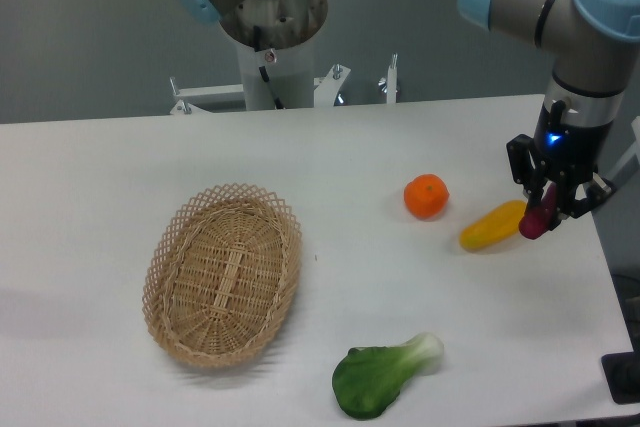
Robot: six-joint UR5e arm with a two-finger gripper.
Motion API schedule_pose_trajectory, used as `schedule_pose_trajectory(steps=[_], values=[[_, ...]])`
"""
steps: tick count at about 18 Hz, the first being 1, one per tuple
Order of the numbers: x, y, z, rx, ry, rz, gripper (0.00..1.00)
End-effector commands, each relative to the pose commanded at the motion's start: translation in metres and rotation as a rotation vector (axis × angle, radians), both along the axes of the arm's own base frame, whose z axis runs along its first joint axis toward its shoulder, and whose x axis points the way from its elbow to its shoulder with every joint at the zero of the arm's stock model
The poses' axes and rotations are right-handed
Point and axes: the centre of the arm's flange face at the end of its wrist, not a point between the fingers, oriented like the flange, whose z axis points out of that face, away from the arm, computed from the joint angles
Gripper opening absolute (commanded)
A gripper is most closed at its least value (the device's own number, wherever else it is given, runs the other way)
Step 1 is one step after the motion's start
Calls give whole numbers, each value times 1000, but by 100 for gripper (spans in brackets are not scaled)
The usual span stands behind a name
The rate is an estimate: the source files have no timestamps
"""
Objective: Place the sweet potato in the basket
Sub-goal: 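Close the gripper on the dark red sweet potato beside the yellow squash, then lift the sweet potato and carry it over the wicker basket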
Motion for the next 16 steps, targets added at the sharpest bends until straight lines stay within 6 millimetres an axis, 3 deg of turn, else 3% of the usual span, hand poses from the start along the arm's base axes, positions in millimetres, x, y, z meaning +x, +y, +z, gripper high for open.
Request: schedule_pose_trajectory(steps=[5, 9, 16], values=[[20, 10, -1, 9, -26, 44, 16], [51, 17, -1, 17, -60, 92, 16], [129, 86, -20, 53, -138, 251, 16]])
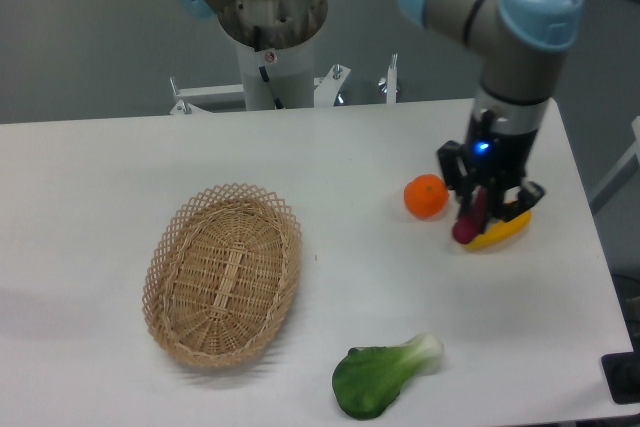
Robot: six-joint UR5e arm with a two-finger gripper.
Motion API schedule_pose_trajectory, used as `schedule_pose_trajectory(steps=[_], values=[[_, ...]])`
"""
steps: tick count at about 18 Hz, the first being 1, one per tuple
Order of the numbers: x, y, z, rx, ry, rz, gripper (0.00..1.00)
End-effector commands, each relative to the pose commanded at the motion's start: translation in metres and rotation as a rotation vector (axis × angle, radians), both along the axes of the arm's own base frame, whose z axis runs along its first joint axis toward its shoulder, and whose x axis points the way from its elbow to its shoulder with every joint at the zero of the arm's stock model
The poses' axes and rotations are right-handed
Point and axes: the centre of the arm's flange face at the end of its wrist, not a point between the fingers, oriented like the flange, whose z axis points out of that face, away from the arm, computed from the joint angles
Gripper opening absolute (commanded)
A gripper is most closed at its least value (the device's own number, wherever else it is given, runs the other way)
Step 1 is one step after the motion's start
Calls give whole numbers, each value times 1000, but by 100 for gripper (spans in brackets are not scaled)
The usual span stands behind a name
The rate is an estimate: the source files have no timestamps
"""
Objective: Place the sweet potato in the basket
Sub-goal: 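Lift the sweet potato and carry it over the wicker basket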
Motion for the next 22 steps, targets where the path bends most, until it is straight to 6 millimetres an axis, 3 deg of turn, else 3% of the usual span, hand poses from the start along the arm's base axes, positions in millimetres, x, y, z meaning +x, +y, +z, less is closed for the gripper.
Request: schedule_pose_trajectory(steps=[3, 7, 11, 14, 17, 19, 22], values=[[41, 22, -13, 40, -19, 96, 16], [114, 54, -49, 37, -49, 153, 16], [187, 91, -75, -19, -48, 174, 16], [228, 113, -101, -79, -35, 177, 16], [256, 130, -136, -144, 6, 132, 18], [263, 138, -158, -163, 26, 97, 18], [271, 138, -168, -178, 38, 27, 18]])
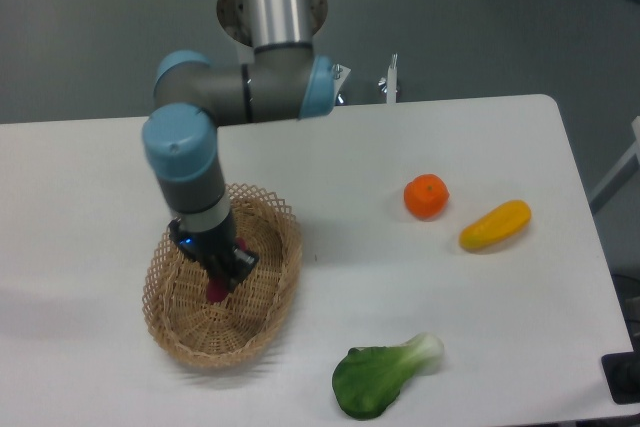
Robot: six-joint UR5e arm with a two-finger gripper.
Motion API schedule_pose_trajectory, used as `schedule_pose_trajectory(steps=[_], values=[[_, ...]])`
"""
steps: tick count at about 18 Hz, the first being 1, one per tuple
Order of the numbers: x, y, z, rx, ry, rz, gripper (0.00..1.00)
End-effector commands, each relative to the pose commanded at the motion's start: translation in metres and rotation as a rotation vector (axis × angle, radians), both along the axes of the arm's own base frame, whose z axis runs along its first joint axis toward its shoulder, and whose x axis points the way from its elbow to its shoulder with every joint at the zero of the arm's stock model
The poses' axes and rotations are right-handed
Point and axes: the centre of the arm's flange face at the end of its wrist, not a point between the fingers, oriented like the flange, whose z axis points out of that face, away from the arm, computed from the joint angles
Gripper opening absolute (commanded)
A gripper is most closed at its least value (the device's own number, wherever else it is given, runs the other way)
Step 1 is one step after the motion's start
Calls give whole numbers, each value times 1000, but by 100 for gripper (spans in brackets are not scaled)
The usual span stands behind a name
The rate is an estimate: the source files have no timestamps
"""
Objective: Place the sweet potato in the basket
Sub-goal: 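Lift the sweet potato and carry it over the wicker basket, then lower the sweet potato into the basket and open the gripper, then raise the open gripper up out of the basket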
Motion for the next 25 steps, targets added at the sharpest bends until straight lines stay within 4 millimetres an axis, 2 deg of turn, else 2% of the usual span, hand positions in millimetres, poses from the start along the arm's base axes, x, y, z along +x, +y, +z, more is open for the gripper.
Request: schedule_pose_trajectory(steps=[4, 5, 8, 9, 10, 13, 17, 20, 22, 25], values=[[2, -3, -11, -28, 7, -21, 21], [1, -2, -13, -27, 9, -20, 28], [-1, 1, -7, -14, 20, -18, 77], [-2, 1, -4, -12, 31, -16, 92], [-3, 2, 1, -9, 45, -16, 100], [-15, 8, 22, 25, 68, -5, 100], [-69, 11, 71, 111, 116, 80, 100], [-114, 4, 102, 162, 144, 134, 100], [-146, -8, 119, 175, 169, 165, 100], [-191, -37, 134, 144, 215, 92, 100]])
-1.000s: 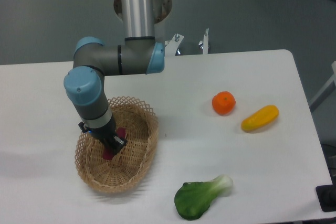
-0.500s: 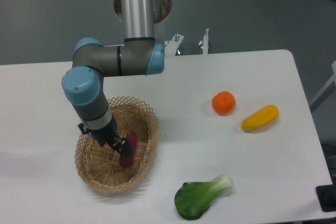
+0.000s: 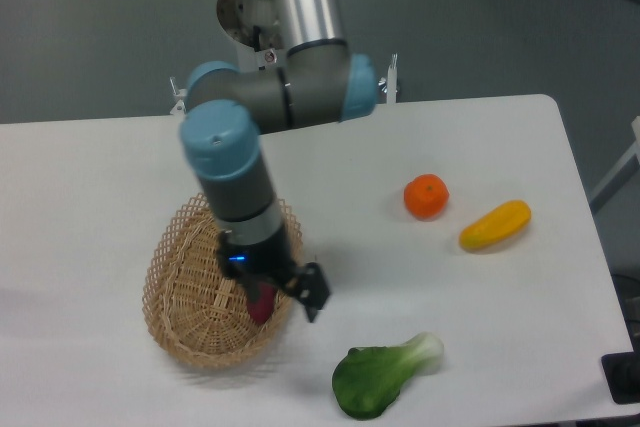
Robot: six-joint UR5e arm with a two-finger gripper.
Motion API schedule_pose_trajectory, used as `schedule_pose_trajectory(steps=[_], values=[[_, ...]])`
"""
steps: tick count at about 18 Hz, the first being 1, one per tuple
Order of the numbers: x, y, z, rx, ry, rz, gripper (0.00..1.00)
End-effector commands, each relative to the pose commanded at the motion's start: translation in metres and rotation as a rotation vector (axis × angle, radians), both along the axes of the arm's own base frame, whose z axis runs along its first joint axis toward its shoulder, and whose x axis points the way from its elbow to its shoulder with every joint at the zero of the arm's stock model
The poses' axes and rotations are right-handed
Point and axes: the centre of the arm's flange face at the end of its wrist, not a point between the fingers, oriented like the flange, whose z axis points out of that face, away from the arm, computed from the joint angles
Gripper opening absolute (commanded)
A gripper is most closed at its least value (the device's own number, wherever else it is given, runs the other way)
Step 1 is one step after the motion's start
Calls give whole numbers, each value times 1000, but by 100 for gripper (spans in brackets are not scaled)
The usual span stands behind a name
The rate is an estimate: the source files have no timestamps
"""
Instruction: Place the sweet potato in the basket
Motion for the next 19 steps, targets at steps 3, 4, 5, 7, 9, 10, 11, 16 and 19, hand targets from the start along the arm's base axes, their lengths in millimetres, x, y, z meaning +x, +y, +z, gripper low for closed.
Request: schedule_pose_trajectory(steps=[3, 4, 5, 7, 9, 10, 11, 16, 19], values=[[-42, -36, 8, -59, 4, -21, 100], [-55, -48, 15, -81, 1, -37, 100], [-66, -58, 21, -106, 3, -69, 100], [-87, -75, 29, -148, -1, -141, 100], [-105, -100, 41, -180, -9, -202, 100], [-113, -110, 42, -198, -13, -235, 100], [-121, -121, 42, -212, -18, -264, 100], [-149, -171, 57, -186, -41, -315, 100], [-152, -179, 58, -189, -37, -319, 100]])
